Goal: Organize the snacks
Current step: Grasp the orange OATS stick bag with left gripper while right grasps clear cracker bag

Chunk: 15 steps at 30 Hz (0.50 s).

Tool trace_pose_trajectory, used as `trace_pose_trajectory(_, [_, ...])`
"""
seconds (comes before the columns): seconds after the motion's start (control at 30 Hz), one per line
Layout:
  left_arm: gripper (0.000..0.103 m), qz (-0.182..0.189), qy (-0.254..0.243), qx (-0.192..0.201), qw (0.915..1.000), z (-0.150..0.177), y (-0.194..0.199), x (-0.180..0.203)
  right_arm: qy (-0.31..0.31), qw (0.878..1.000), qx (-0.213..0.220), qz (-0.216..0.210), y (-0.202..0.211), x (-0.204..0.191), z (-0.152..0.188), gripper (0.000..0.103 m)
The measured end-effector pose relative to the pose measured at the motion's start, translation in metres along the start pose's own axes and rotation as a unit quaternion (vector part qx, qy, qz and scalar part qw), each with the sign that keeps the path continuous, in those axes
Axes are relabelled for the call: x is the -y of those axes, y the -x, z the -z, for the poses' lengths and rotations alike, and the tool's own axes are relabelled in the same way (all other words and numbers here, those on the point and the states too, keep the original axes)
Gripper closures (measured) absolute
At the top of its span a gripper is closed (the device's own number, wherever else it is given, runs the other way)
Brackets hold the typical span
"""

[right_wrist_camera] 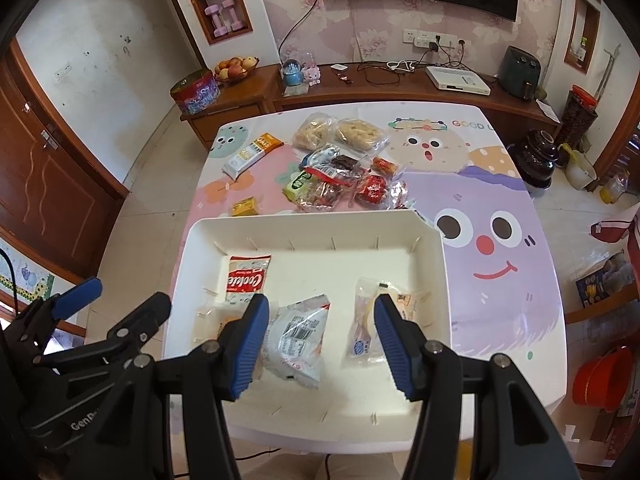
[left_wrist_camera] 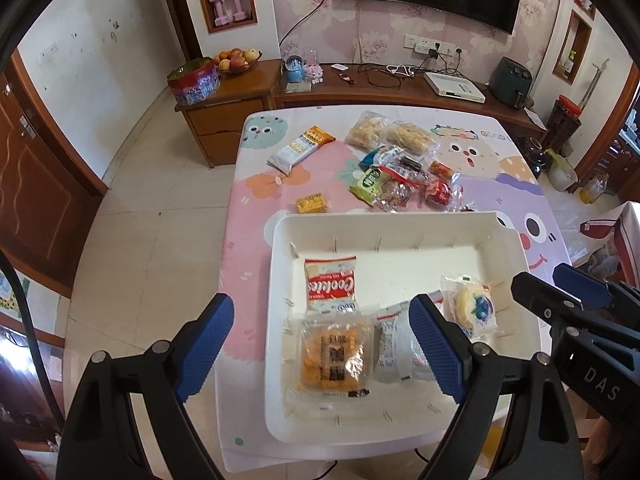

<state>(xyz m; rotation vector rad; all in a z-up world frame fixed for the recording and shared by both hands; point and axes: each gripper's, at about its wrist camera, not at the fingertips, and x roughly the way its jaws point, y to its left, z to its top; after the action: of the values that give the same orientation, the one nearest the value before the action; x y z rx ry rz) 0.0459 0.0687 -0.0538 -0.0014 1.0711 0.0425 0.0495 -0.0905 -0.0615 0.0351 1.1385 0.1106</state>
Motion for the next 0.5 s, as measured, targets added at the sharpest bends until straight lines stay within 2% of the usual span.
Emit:
trace_pose_trajectory(0.17, [0.014,0.0,-0.015,0.009,0.9998,-0.022,0.001,0.0,0.025,1.0,0.01,0.007,-0.002,0.003,-0.017,0.048])
trace_pose_trajectory(0.27, [0.014,-0.003,-0.032,0.021,0.9992,-0.043,0.005,0.0,0.04,0.999,0.016,-0.005,0.001,0.006,-0.032,0.048])
trace_pose_trajectory(0.43, [0.014,-0.021,-0.068,0.069,0.995,-0.095,0.023,-0.001,0.057,0.998,0.031,-0.023,0.013,0.02,-0.081,0.048])
trace_pose_trajectory(0.5, [0.013,-0.016,-0.077,0.077,0.9939,-0.117,0.028,-0.002,0.063,0.997,0.042,-0.027,0.019,0.026,-0.105,0.048])
